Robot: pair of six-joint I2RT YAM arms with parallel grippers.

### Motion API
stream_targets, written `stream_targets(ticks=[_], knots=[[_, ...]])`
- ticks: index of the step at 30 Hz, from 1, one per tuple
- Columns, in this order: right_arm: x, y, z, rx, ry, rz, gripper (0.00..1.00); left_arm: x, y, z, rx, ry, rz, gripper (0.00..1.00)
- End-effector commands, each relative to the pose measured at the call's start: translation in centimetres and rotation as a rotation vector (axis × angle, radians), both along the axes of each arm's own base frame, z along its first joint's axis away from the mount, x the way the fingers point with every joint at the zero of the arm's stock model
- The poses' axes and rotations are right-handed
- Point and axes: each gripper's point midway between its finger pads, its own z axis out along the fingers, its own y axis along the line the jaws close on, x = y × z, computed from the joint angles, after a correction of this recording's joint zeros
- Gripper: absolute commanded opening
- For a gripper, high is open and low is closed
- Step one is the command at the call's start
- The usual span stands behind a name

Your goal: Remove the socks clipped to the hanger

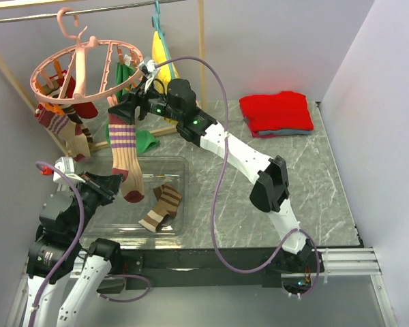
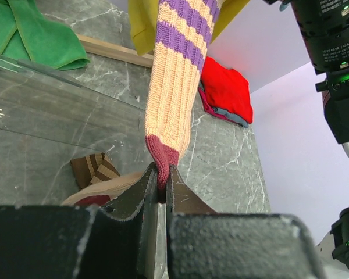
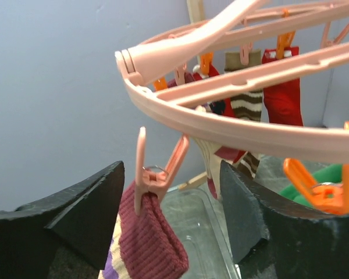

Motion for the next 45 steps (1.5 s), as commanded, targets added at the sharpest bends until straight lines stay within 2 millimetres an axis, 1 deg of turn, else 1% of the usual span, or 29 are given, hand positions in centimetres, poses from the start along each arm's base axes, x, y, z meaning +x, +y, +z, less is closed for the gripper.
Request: stream_targets(ticks=[1,3,7,12,18,21,22,24,25,26,28,29,31,33,34,36,37,39,40,41,42,43,44,45], knots=[[-1.3,0.0,4.6,0.106,-0.071,0.026,0.69,0.0,-0.5,0.5,-0.012,-0.020,-0.029,0.01],[-1.3,0.3,4.5,0.107,-0.061,0.033,0.67,-0.1,-0.5,0.7,-0.009,-0.020,-0.028,0.01],[-1.3,0.5,4.6,0.126,-0.053,0.037,0.59,-0.3,-0.3,0.8,-0.010,-0.023,-0.020,0.01],[-1.3,0.8,4.6,0.129,-0.052,0.039,0.55,-0.4,-0.3,1.0,-0.011,-0.026,-0.022,0.01],[-1.4,0.7,4.7,0.130,-0.055,0.040,0.46,-0.4,-0.4,1.0,-0.013,-0.027,-0.027,0.01],[-1.5,0.7,4.7,0.129,-0.051,0.044,0.28,-0.3,-0.4,0.8,-0.012,-0.023,-0.026,0.01],[-1.5,0.7,4.6,0.128,-0.050,0.044,0.17,-0.3,-0.4,0.7,-0.012,-0.020,-0.027,0.01],[-1.6,0.7,4.7,0.129,-0.050,0.043,0.10,-0.3,-0.5,0.3,-0.014,-0.007,-0.028,0.01],[-1.4,0.7,4.6,0.127,-0.049,0.038,0.00,-0.2,-0.5,0.1,-0.014,0.001,-0.029,0.01],[-1.4,0.6,4.7,0.129,-0.050,0.035,0.00,-0.1,-0.6,-0.4,-0.013,0.018,-0.032,0.01],[-1.5,0.7,4.7,0.127,-0.050,0.037,0.00,-0.1,-0.7,-0.9,-0.019,0.031,-0.034,0.01],[-1.6,0.6,4.8,0.126,-0.054,0.039,0.00,0.0,-0.8,-1.6,-0.017,0.050,-0.036,0.01],[-1.6,0.5,4.7,0.122,-0.053,0.040,0.00,0.1,-0.9,-2.2,-0.023,0.061,-0.039,0.04],[-1.9,0.5,4.8,0.122,-0.054,0.045,0.00,0.4,-1.2,-3.4,-0.023,0.089,-0.047,0.05],[-1.9,0.6,4.6,0.118,-0.047,0.046,0.00,0.6,-1.2,-4.0,-0.024,0.105,-0.044,0.07],[-2.0,0.4,4.8,0.120,-0.050,0.047,0.00,0.9,-1.3,-5.6,-0.028,0.149,-0.040,0.10],[-2.0,0.5,4.6,0.117,-0.048,0.048,0.00,1.0,-1.4,-6.0,-0.037,0.166,-0.039,0.13],[-2.1,0.4,4.7,0.116,-0.051,0.047,0.00,1.1,-1.7,-6.4,-0.049,0.183,-0.049,0.16],[-2.2,0.4,4.5,0.113,-0.048,0.049,0.00,1.1,-1.6,-6.6,-0.052,0.190,-0.041,0.21],[-2.2,0.3,4.7,0.116,-0.051,0.047,0.00,1.1,-1.5,-6.8,-0.060,0.196,-0.031,0.24],[-2.2,0.3,4.7,0.117,-0.052,0.047,0.00,1.0,-1.4,-6.8,-0.059,0.196,-0.026,0.32],[-2.2,0.3,4.5,0.115,-0.050,0.047,0.00,1.0,-1.2,-6.9,-0.057,0.198,-0.014,0.41],[-2.3,0.3,4.6,0.115,-0.048,0.049,0.00,0.9,-1.0,-6.7,-0.063,0.197,-0.005,0.53],[-2.4,0.4,4.5,0.114,-0.046,0.051,0.00,0.8,-0.9,-6.4,-0.062,0.191,0.004,0.75]])
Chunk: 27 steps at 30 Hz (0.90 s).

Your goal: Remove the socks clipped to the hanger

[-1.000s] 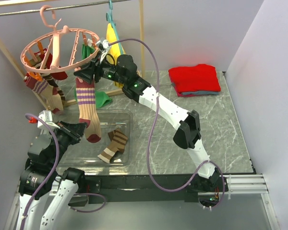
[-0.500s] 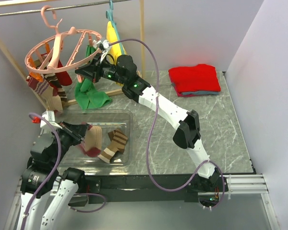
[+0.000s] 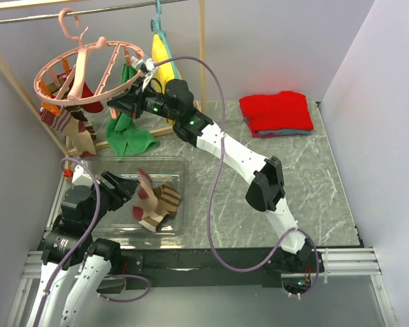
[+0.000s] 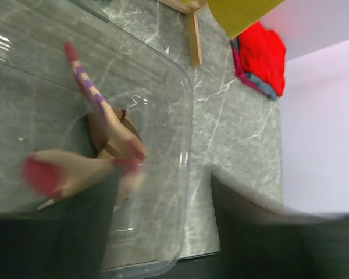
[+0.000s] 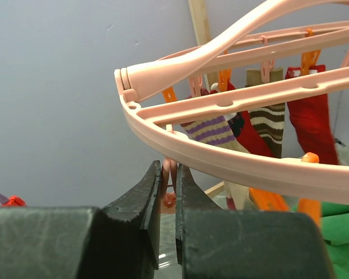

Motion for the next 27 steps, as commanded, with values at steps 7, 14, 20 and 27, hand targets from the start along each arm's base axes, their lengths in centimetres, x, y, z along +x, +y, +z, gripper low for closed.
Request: stream_targets(ticks=[7,14,20,27], knots=[[-2.4,-0.7,2.9,0.034,-0.046,0.045,0.00,-0.9,1.0,5.3,-0.003,-0.140,0.034,0.93],[-2.0,-2.0,3.1,-0.012,0.019,-0.019,0.43,-1.4,3.1,10.0,0.010,-0.278,0.134,0.91],[-2.1,-3.6,2.6,-0.073,0.077,-0.081,0.99,-1.9,4.4,12.3,0.039,-0.344,0.185,0.94],[-4.3,-6.6,-1.4,-0.200,0.168,-0.119,1.00,-2.0,6.3,15.3,0.071,-0.419,0.279,0.96]])
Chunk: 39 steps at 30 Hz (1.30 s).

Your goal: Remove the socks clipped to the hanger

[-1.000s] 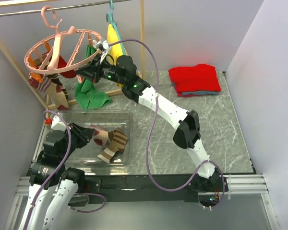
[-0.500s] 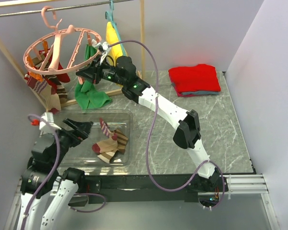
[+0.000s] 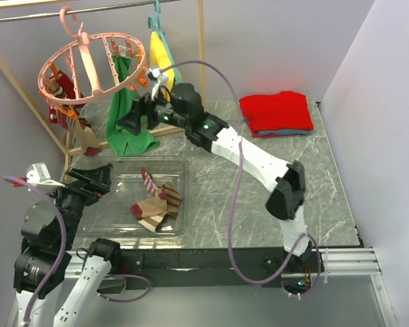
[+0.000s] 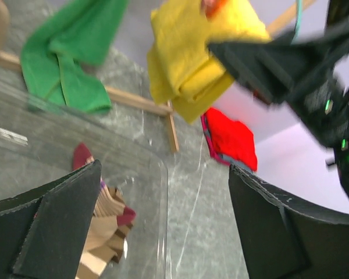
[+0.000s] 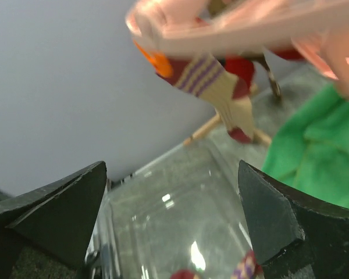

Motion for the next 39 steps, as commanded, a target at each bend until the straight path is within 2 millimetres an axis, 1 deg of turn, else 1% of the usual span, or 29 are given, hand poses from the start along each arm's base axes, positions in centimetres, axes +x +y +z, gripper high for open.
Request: stream_targets(ticks=[1,2,3,4,5,6,7,8,9,10,11,13,14,16,17,18,20,21,23,24,26,27,31,32,33,35,36,38,39], knots=[[-2.9,-3.5,1.1,-0.030,0.009,-0.034,1.00,0.0,1.5,4.0,0.017,-0.116,0.072,0.99],[-3.9,-4.5,2.1,-0.022,0.001,-0.036,1.00,0.7,1.1,4.6,0.008,-0.125,0.061,0.97],[-4.4,-4.9,-0.2,-0.063,0.033,-0.034,1.00,0.8,0.6,5.3,0.006,-0.135,0.040,0.96],[-5.3,-6.0,0.6,-0.055,0.023,-0.031,1.00,1.2,-0.3,5.8,0.000,-0.135,-0.006,0.96],[-6.1,-6.4,-1.9,-0.101,0.052,-0.021,1.00,2.5,-1.0,5.9,0.004,-0.113,-0.029,0.96],[-6.4,-7.1,-2.7,-0.120,0.052,-0.028,1.00,2.8,-1.4,6.6,0.000,-0.115,-0.043,0.96],[-7.3,-8.2,-1.8,-0.106,0.034,-0.031,1.00,3.5,-1.7,6.7,-0.002,-0.103,-0.051,0.96],[-7.8,-8.9,-4.7,-0.153,0.065,-0.033,1.00,4.9,-2.1,6.3,0.006,-0.078,-0.054,0.96],[-8.4,-9.3,-5.5,-0.157,0.076,-0.028,1.00,5.5,-2.2,6.1,0.006,-0.066,-0.050,0.96],[-9.2,-10.3,-4.5,-0.122,0.059,-0.024,1.00,6.2,-2.2,5.8,0.002,-0.055,-0.042,0.96],[-9.9,-11.0,-7.4,-0.164,0.095,-0.016,1.00,7.3,-2.3,5.0,0.009,-0.027,-0.033,0.96],[-11.4,-12.0,-6.8,-0.117,0.083,0.012,1.00,8.8,-2.0,3.2,0.011,0.014,0.002,0.96],[-12.0,-12.5,-8.8,-0.144,0.104,0.022,1.00,9.7,-1.9,1.9,0.016,0.052,0.025,0.96],[-13.1,-13.4,-8.3,-0.122,0.085,0.043,1.00,10.7,-1.0,-1.1,0.025,0.116,0.088,0.96],[-13.4,-13.8,-9.4,-0.140,0.093,0.048,1.00,11.1,-0.7,-2.3,0.031,0.139,0.111,0.96],[-13.6,-14.2,-9.4,-0.138,0.081,0.050,1.00,11.3,0.0,-4.5,0.044,0.182,0.153,0.97],[-14.5,-14.8,-9.3,-0.133,0.070,0.072,1.00,11.4,0.9,-5.8,0.046,0.185,0.208,0.99],[-14.8,-14.9,-9.4,-0.130,0.069,0.081,1.00,11.4,1.4,-8.0,0.061,0.215,0.237,0.99],[-15.7,-15.4,-9.4,-0.113,0.063,0.105,1.00,11.5,3.1,-8.4,0.034,0.169,0.338,0.97],[-15.9,-15.5,-9.4,-0.105,0.066,0.112,1.00,11.6,3.6,-10.3,0.046,0.184,0.365,0.96],[-16.5,-15.7,-9.1,-0.083,0.059,0.130,1.00,12.0,4.8,-10.3,0.097,0.133,0.423,0.96],[-16.6,-15.8,-9.0,-0.080,0.058,0.136,1.00,12.1,5.3,-11.4,0.115,0.148,0.446,0.96],[-17.2,-15.9,-8.8,-0.065,0.060,0.157,1.00,13.3,7.7,-12.4,0.160,0.171,0.563,0.96],[-17.3,-16.0,-8.9,-0.065,0.060,0.162,1.00,14.1,8.4,-13.4,0.175,0.221,0.586,0.96],[-17.6,-16.0,-8.8,-0.059,0.059,0.172,1.00,14.7,8.9,-12.7,0.168,0.216,0.609,0.96],[-17.7,-16.1,-8.7,-0.059,0.059,0.174,1.00,15.8,10.7,-13.9,0.217,0.274,0.689,0.96],[-17.8,-16.2,-8.6,-0.059,0.058,0.176,1.00,16.5,11.3,-13.1,0.233,0.266,0.720,0.96],[-17.9,-16.5,-8.2,-0.051,0.043,0.171,1.00,17.7,13.0,-14.5,0.317,0.334,0.770,0.96],[-17.6,-16.6,-7.9,-0.044,0.027,0.156,1.00,18.9,13.4,-14.1,0.365,0.321,0.748,0.96]])
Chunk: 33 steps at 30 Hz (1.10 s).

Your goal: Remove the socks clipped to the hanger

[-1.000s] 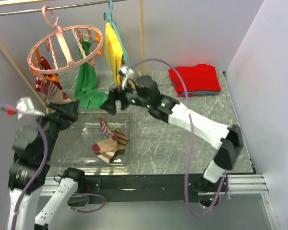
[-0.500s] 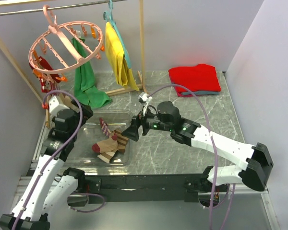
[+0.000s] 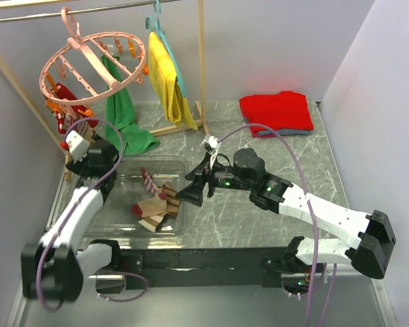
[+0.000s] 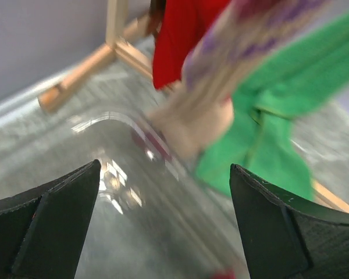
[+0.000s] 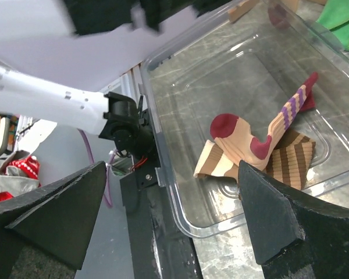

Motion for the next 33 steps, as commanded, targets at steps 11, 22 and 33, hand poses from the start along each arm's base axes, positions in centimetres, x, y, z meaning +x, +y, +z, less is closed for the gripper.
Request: stream_targets(ticks=[11,22,33], knots=[[0.2,-1.0,3.2,0.054,-0.106,-0.035,1.00,10.9,6.6,-0.8,0.330,0.078,-0.149,0.98],[0.0,-1.1,3.0,0.067,-0.111,-0.029,1.00,12.3,3.3,0.0,0.420,-0.033,-0.381,0.85],[0.0,-0.9,2.9,0.062,-0.101,-0.025,1.00,13.9,3.0,0.4,0.407,0.061,-0.440,0.62]])
